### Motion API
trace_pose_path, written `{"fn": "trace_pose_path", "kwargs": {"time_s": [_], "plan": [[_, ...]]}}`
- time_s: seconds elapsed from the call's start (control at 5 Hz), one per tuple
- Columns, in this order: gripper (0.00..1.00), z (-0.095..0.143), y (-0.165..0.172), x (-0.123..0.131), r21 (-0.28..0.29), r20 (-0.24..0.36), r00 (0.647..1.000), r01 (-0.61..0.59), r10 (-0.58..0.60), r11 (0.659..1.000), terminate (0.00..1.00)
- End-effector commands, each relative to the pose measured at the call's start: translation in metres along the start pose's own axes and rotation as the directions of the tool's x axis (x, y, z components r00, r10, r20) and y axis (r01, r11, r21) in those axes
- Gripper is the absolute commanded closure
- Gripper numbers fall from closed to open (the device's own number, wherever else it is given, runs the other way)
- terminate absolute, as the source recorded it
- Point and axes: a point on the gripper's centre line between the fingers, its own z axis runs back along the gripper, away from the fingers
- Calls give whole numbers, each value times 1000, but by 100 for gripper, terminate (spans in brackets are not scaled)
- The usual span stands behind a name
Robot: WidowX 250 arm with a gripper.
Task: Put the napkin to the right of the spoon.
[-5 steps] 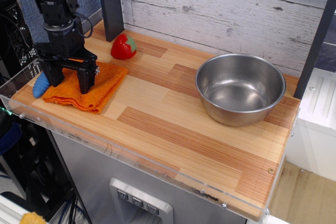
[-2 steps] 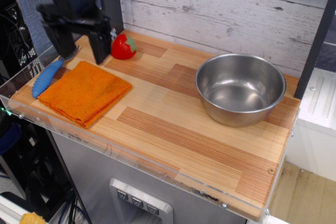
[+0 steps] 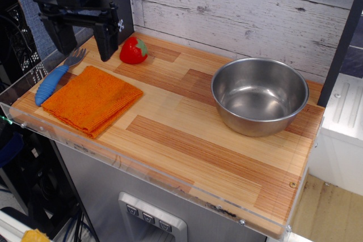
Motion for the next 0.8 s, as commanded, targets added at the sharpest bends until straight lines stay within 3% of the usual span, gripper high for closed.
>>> {"fn": "trace_pose_path", "kwargs": {"time_s": [0.0, 0.4, 0.6], "plan": [[0, 12, -10, 1, 25, 27, 999, 43, -44, 999, 0], [0, 18, -20, 1, 72, 32, 992, 116, -118, 991, 0], [0, 18, -20, 1, 72, 32, 992, 116, -118, 991, 100]]}}
